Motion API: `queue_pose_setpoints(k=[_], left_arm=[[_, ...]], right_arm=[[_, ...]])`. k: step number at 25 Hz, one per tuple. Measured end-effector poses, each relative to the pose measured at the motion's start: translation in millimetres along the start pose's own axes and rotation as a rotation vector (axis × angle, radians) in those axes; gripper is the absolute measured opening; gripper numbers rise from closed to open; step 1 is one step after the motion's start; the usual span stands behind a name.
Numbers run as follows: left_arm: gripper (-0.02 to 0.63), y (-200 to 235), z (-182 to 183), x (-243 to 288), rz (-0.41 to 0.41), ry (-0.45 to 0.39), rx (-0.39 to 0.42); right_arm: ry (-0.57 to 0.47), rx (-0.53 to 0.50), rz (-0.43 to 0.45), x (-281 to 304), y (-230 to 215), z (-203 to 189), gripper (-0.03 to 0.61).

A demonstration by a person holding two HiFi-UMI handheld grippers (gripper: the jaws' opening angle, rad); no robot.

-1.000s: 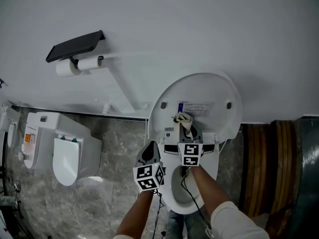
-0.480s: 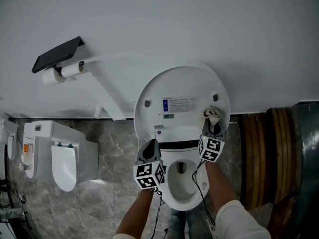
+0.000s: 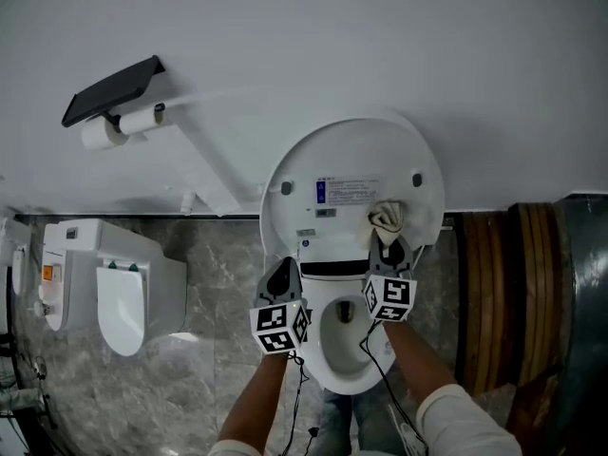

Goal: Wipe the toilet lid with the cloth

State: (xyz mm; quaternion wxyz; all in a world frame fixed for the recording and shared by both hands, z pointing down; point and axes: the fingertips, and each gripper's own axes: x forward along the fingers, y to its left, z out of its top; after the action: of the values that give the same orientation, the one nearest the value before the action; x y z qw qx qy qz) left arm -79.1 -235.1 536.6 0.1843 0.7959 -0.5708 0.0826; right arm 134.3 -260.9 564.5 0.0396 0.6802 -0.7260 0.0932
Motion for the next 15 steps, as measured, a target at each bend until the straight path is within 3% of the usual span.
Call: queue_pose_setpoints(k=[4,7,11,15], left_arm=[[0.014,19.3,-5.7,-8.0,0.032,-0.001,0.003],[0.014,36.8,-10.7,-15.6,0.060,-0.008,0.005],[0.014,62.3,-25.2,-26.4,0.106,-0.001,-0.005],[0.014,76.7,-40.0,-35.7,0.134,0.016,-0.022]], right_arm=[[0.009,-0.080,0.251,3.8,105.2,-7.4,0.084],[0.031,-0.119,0.366,16.8,162.9,-24.3,0.084],[0.075,-0.144,0.421,37.5,200.1,-53.5,0.084],[0.137,-0.091,0.361,51.2,199.4,-74.1,0.084]])
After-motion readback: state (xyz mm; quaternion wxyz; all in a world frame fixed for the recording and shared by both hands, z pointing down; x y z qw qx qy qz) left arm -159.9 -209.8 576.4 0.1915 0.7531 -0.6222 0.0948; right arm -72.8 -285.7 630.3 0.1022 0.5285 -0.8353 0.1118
